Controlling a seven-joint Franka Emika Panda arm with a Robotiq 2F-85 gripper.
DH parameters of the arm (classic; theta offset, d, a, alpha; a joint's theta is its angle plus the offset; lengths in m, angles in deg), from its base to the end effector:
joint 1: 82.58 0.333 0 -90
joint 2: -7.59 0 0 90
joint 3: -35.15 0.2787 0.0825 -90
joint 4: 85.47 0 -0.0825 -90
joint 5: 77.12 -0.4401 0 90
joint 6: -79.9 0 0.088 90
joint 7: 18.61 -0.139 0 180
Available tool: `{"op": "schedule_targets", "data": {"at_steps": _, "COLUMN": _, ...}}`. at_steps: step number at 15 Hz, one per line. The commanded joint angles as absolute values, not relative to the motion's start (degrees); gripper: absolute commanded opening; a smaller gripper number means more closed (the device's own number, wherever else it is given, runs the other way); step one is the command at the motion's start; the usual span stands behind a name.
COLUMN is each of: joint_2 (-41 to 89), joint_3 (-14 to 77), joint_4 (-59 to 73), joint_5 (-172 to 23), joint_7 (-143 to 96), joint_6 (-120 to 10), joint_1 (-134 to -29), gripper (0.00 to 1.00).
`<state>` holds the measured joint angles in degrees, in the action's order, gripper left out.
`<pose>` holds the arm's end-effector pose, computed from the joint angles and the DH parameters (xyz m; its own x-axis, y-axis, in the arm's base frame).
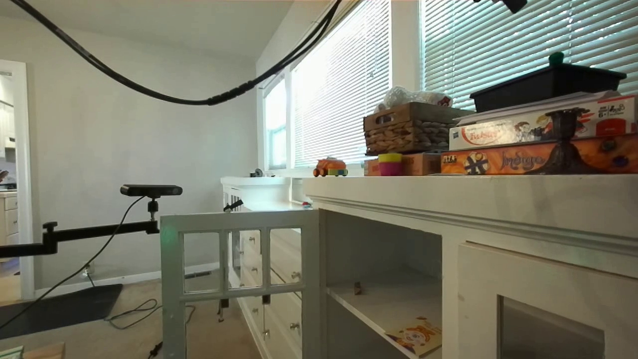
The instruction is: Remove the marker and green ball from the black tray and put them on the cabinet top
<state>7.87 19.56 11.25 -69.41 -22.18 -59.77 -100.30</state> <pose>0.5748 -0.3810 0.5973 0.6360 -0.3686 0.6780 -0.5712 -0.8156 0.0924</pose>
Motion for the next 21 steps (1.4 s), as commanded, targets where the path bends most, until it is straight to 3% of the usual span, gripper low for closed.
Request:
{"op": "schedule_targets", "data": {"at_steps": 1, "joint_2": 8.03, "joint_3": 19.06, "joint_4": 10.88, "joint_5": -69.64, "joint_7": -21.94, "joint_6": -59.55, "joint_1": -99.95, "gripper": 1.00}}
{"op": "schedule_targets", "data": {"at_steps": 21, "joint_2": 22.43, "joint_3": 23.13, "joint_4": -3.26, "joint_5": -90.18, "joint_7": -0.58, "joint_6": -63.96, "joint_1": -102.79, "gripper": 1.00}}
